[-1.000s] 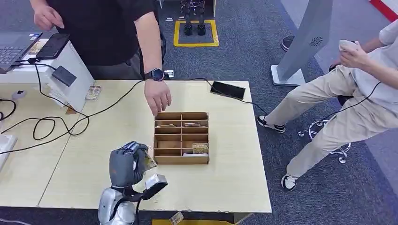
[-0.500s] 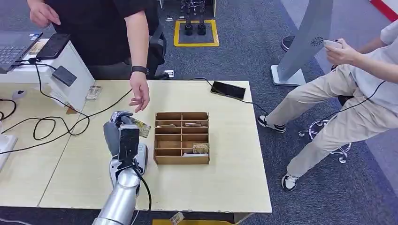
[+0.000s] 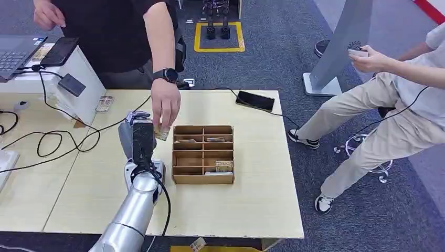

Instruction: Pass the card to the sensor for recognition and then transmit it.

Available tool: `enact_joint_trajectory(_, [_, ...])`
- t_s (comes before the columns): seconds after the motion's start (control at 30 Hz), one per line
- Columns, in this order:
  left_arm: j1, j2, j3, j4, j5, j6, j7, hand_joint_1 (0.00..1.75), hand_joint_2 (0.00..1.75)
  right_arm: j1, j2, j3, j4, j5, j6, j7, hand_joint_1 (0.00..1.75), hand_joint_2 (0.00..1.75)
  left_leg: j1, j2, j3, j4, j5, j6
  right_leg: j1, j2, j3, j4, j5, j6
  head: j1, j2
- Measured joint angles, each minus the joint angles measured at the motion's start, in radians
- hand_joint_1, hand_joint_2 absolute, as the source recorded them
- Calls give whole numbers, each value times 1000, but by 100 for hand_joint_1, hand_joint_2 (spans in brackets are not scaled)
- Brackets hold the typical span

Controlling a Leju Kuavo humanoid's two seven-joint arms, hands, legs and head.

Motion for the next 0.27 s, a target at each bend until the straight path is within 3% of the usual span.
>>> enact_joint_trajectory(0.27, [-93, 21, 0, 147, 56, -3, 34, 175, 175, -6, 4, 23, 0, 26, -8, 18, 0, 175, 0, 0, 0, 0, 0, 0, 0, 0, 0, 0, 0, 0, 0, 0])
